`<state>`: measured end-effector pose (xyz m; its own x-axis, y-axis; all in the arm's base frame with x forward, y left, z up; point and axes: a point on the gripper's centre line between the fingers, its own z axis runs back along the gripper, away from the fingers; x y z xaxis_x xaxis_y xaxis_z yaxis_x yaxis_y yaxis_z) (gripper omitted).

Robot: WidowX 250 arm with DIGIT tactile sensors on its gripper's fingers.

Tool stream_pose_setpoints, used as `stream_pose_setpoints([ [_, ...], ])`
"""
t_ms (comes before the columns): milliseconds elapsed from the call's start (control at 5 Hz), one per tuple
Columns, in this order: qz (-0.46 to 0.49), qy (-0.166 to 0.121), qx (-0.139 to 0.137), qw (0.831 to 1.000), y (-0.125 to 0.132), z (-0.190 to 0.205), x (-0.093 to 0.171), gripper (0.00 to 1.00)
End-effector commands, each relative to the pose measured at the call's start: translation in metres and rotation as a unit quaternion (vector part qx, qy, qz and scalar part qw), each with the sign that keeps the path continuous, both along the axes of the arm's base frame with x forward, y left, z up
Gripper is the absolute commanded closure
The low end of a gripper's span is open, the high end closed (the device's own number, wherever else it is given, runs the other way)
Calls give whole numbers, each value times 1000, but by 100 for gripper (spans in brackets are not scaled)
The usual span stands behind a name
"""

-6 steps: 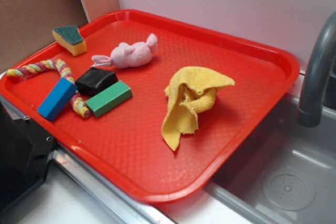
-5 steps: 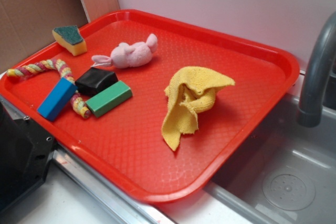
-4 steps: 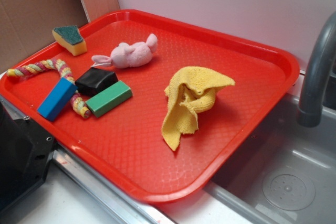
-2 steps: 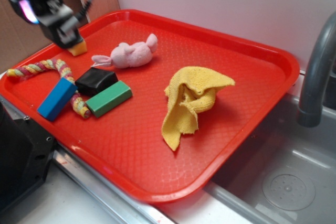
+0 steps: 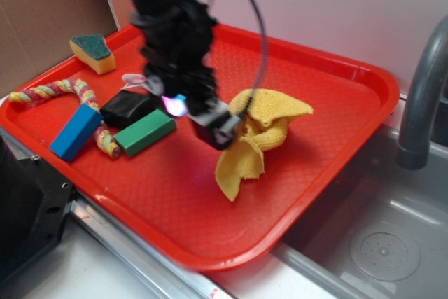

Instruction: Grab the yellow cloth.

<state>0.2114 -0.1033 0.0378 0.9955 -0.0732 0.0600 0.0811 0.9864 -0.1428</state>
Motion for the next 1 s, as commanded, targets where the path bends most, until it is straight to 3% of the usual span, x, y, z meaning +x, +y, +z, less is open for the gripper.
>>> stream_pose_setpoints([
  [0,-63,-31,-9,998,-56,3,38,0],
  [200,-154,-54,4,987,-64,5,33,0],
  [400,-184,-51,9,982,-65,4,35,100],
  [800,-138,-15,16,990,-42,-4,35,100],
])
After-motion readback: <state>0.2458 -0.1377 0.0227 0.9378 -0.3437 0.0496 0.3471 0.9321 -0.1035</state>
